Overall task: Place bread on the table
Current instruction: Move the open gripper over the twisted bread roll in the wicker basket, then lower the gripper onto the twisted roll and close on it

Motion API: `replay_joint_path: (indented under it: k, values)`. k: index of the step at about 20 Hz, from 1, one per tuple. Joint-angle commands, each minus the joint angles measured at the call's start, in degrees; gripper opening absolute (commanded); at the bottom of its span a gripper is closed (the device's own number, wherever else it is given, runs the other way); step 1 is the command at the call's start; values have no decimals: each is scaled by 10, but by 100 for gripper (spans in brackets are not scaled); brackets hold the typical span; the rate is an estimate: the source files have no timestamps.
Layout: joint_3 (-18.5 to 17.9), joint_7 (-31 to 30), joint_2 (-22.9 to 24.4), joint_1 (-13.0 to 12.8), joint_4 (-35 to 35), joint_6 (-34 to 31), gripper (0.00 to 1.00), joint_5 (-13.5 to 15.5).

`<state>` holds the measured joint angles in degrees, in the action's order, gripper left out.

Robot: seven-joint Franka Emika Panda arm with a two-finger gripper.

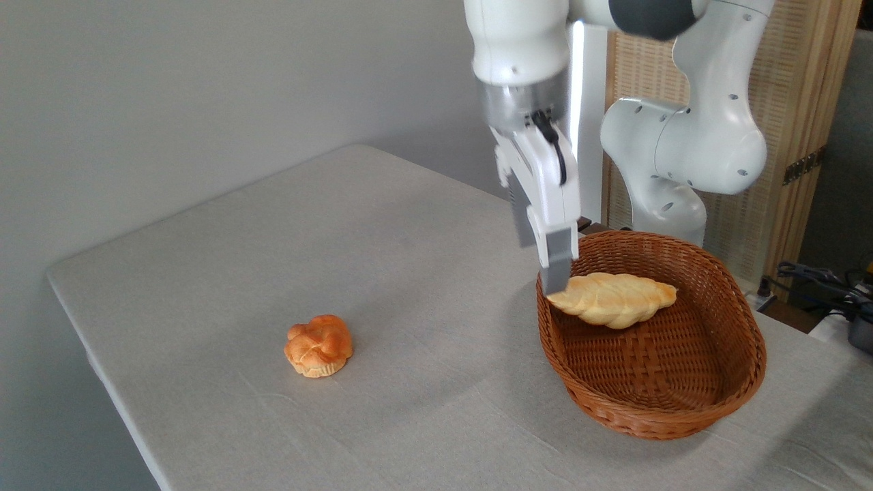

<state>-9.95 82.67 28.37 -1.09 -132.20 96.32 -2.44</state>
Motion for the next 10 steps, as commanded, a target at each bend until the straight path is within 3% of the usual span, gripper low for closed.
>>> replay_joint_path:
  k: [1, 4, 10]
  values:
    - [-33, 50, 35, -5, -48, 4, 100, -24]
    - [-46, 78, 34, -4, -54, -11, 100, -26]
    - [-59, 76, 35, -4, -91, -14, 100, -26]
